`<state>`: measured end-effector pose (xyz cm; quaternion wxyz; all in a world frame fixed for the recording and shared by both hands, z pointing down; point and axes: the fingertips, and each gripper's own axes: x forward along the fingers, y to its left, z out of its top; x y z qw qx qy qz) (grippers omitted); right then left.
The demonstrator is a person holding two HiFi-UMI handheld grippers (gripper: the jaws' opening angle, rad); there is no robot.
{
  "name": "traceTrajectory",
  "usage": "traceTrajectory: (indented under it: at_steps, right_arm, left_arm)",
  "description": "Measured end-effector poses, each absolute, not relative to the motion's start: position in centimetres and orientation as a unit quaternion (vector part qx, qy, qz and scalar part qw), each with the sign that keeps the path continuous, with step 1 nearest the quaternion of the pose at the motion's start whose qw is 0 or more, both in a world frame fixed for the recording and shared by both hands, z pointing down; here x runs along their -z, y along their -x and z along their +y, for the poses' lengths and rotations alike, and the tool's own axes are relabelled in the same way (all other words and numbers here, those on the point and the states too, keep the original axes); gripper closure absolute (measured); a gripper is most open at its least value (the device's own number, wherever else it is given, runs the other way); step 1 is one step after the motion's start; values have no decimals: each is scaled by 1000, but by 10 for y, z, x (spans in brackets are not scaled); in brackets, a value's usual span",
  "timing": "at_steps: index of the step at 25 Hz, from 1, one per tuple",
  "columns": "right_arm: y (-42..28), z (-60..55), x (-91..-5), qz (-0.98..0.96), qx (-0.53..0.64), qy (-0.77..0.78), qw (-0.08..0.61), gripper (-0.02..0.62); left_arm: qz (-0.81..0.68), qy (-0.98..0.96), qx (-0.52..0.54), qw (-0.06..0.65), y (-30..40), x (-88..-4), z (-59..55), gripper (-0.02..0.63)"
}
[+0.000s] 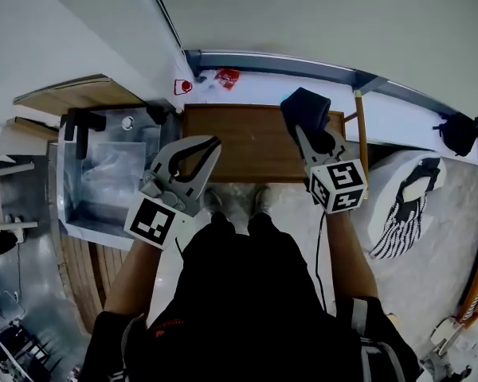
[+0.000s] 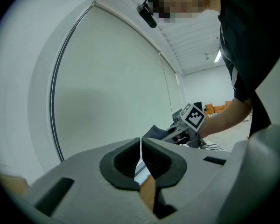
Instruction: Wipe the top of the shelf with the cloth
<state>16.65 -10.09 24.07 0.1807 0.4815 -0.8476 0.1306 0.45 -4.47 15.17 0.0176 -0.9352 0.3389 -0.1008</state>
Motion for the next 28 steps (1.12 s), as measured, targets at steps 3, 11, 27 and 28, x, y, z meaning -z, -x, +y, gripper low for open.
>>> traceTrajectory:
  at_steps: [3, 11, 27, 28]
  right_arm:
    - [-155, -96, -212, -857, -115, -475, 164, 540]
    - [-125, -87, -152, -878, -80, -455, 129, 540]
    - [-62, -84, -104, -911, -44, -395, 108, 540]
    - [-60, -85, -103, -912, -43, -393, 109, 540]
  left_arm:
    - [345, 933, 93, 32, 3, -134, -42, 578]
    - [360, 928, 68, 68, 22, -94, -47, 578]
    - [380, 920, 54, 77, 56, -77, -66, 578]
    - [382, 920, 53, 76, 58, -77, -67, 578]
